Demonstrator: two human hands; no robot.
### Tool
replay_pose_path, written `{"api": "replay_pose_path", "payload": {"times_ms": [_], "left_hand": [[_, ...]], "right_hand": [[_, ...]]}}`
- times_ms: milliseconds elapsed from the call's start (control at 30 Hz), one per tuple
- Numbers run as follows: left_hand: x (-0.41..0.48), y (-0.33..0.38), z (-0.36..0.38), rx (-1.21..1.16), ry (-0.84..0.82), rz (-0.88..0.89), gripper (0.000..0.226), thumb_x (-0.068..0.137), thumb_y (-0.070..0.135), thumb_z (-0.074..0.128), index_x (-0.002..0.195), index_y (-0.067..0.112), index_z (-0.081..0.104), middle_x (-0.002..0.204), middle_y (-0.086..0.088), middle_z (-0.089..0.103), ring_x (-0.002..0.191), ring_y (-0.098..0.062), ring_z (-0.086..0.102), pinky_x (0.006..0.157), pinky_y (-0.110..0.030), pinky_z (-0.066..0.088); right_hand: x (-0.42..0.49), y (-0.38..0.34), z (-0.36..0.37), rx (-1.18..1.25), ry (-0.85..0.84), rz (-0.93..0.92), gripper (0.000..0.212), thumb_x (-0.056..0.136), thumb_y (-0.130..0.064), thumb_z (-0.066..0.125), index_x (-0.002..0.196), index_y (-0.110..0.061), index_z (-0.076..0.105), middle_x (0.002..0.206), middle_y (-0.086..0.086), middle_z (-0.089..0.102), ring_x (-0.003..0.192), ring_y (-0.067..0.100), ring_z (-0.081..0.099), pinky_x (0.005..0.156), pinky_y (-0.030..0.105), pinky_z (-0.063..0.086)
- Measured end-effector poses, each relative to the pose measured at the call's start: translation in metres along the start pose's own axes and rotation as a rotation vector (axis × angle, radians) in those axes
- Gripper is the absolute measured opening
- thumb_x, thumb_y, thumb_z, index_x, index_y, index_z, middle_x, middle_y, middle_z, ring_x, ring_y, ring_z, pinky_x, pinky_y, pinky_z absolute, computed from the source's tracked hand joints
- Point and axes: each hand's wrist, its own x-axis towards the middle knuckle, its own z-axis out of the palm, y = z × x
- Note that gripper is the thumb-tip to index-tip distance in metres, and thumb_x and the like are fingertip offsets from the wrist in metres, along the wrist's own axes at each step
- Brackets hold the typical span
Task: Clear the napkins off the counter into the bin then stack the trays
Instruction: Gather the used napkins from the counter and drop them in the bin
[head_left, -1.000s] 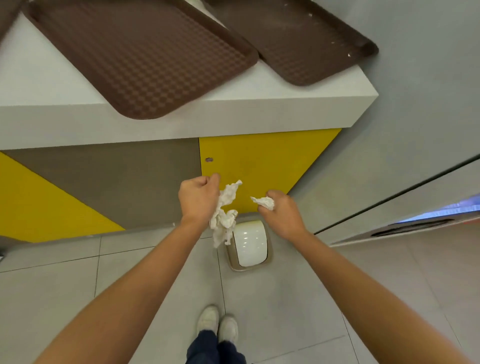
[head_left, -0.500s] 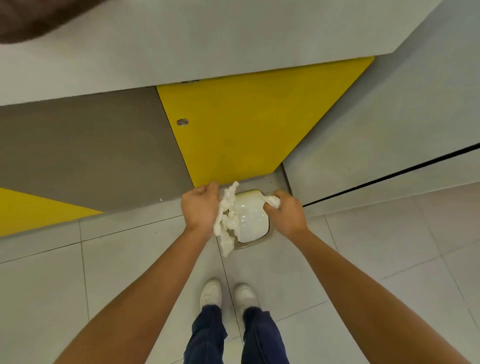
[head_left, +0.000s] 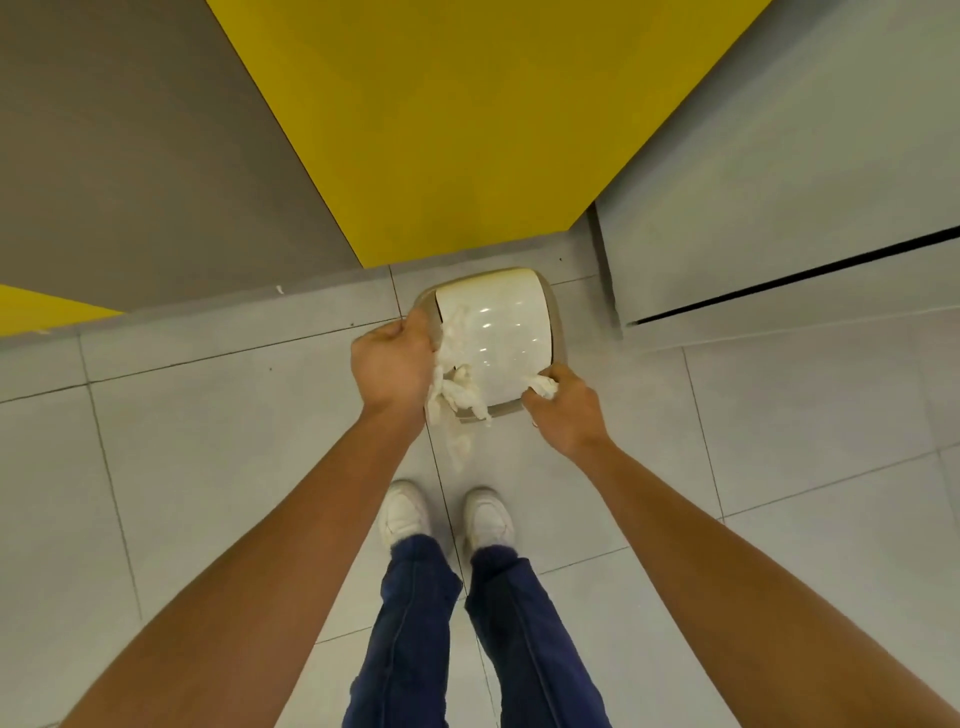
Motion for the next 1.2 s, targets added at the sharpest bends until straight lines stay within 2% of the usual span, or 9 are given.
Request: {"api": "replay_pose_path", "payload": {"times_ms": [233, 333, 400, 533, 667, 767, 900, 1033, 1200], "left_hand": [[0.033, -0.040, 0.007, -0.075, 0.028, -0.072, 0.043, 0.084, 0.010, 0.050, 0.047, 0.014, 0.030, 0.035, 0.009, 0.026, 0.035, -0.007, 0.024, 0.037, -0.015, 0.023], [0.043, -0.047, 0.010, -0.115, 0.020, -0.117, 0.042, 0.087, 0.011, 0.049, 0.049, 0.014, 0.031, 0.031, 0.011, 0.028, 0.031, -0.006, 0.027, 0.035, -0.013, 0.025], [0.049, -0.053, 0.012, -0.167, 0.028, -0.162, 0.043, 0.087, 0.013, 0.051, 0.048, 0.015, 0.032, 0.033, 0.011, 0.030, 0.036, -0.007, 0.030, 0.040, -0.017, 0.029], [0.057, -0.064, 0.013, -0.268, 0.012, -0.221, 0.044, 0.086, 0.016, 0.055, 0.046, 0.017, 0.035, 0.039, 0.009, 0.035, 0.047, -0.011, 0.034, 0.050, -0.025, 0.033], [0.058, -0.068, 0.016, -0.302, 0.021, -0.222, 0.044, 0.087, 0.015, 0.055, 0.047, 0.016, 0.034, 0.038, 0.010, 0.034, 0.043, -0.009, 0.033, 0.044, -0.020, 0.031], [0.058, -0.070, 0.020, -0.304, 0.033, -0.217, 0.044, 0.088, 0.014, 0.053, 0.048, 0.016, 0.033, 0.038, 0.010, 0.033, 0.041, -0.007, 0.032, 0.042, -0.018, 0.030], [0.058, -0.074, 0.023, -0.339, 0.029, -0.229, 0.040, 0.087, 0.015, 0.055, 0.051, 0.016, 0.039, 0.044, 0.008, 0.038, 0.049, -0.010, 0.037, 0.049, -0.023, 0.034], [0.057, -0.076, 0.028, -0.313, 0.041, -0.216, 0.037, 0.088, 0.018, 0.055, 0.054, 0.015, 0.041, 0.051, 0.006, 0.041, 0.051, -0.011, 0.040, 0.053, -0.027, 0.037], [0.055, -0.075, 0.036, -0.323, 0.069, -0.177, 0.039, 0.089, 0.016, 0.053, 0.053, 0.016, 0.038, 0.049, 0.006, 0.038, 0.048, -0.009, 0.038, 0.044, -0.018, 0.034]], "right_hand": [[0.048, 0.027, 0.036, -0.033, -0.041, 0.035, 0.026, 0.088, -0.017, 0.056, 0.111, -0.006, 0.060, 0.093, 0.004, 0.058, 0.080, 0.020, 0.054, 0.055, 0.018, 0.041], [0.065, 0.035, 0.046, -0.017, -0.044, 0.064, 0.025, 0.090, -0.018, 0.055, 0.112, -0.008, 0.059, 0.095, 0.003, 0.057, 0.082, 0.018, 0.053, 0.053, 0.015, 0.040], [0.073, 0.040, 0.052, -0.016, -0.045, 0.079, 0.025, 0.090, -0.019, 0.055, 0.111, -0.007, 0.060, 0.097, 0.007, 0.060, 0.085, 0.022, 0.059, 0.053, 0.017, 0.042], [0.087, 0.046, 0.059, -0.026, -0.042, 0.091, 0.027, 0.089, -0.017, 0.057, 0.113, -0.005, 0.059, 0.108, 0.014, 0.063, 0.091, 0.026, 0.060, 0.068, 0.031, 0.049], [0.102, 0.044, 0.063, -0.068, -0.037, 0.077, 0.033, 0.089, -0.023, 0.060, 0.116, -0.005, 0.057, 0.111, 0.012, 0.062, 0.093, 0.023, 0.056, 0.070, 0.028, 0.041], [0.110, 0.043, 0.066, -0.073, -0.041, 0.114, 0.040, 0.087, -0.030, 0.063, 0.119, -0.006, 0.057, 0.114, 0.010, 0.062, 0.104, 0.026, 0.058, 0.077, 0.028, 0.043], [0.115, 0.041, 0.069, -0.007, -0.071, 0.188, 0.057, 0.081, -0.034, 0.069, 0.127, -0.008, 0.050, 0.122, 0.007, 0.058, 0.111, 0.025, 0.056, 0.085, 0.028, 0.044], [0.115, 0.036, 0.066, 0.092, -0.108, 0.185, 0.067, 0.077, -0.034, 0.074, 0.132, -0.011, 0.044, 0.130, 0.003, 0.053, 0.118, 0.022, 0.051, 0.090, 0.026, 0.040], [0.113, 0.039, 0.059, 0.090, -0.136, 0.121, 0.067, 0.081, -0.027, 0.071, 0.138, -0.012, 0.040, 0.137, 0.003, 0.048, 0.126, 0.022, 0.046, 0.094, 0.026, 0.037]]}}
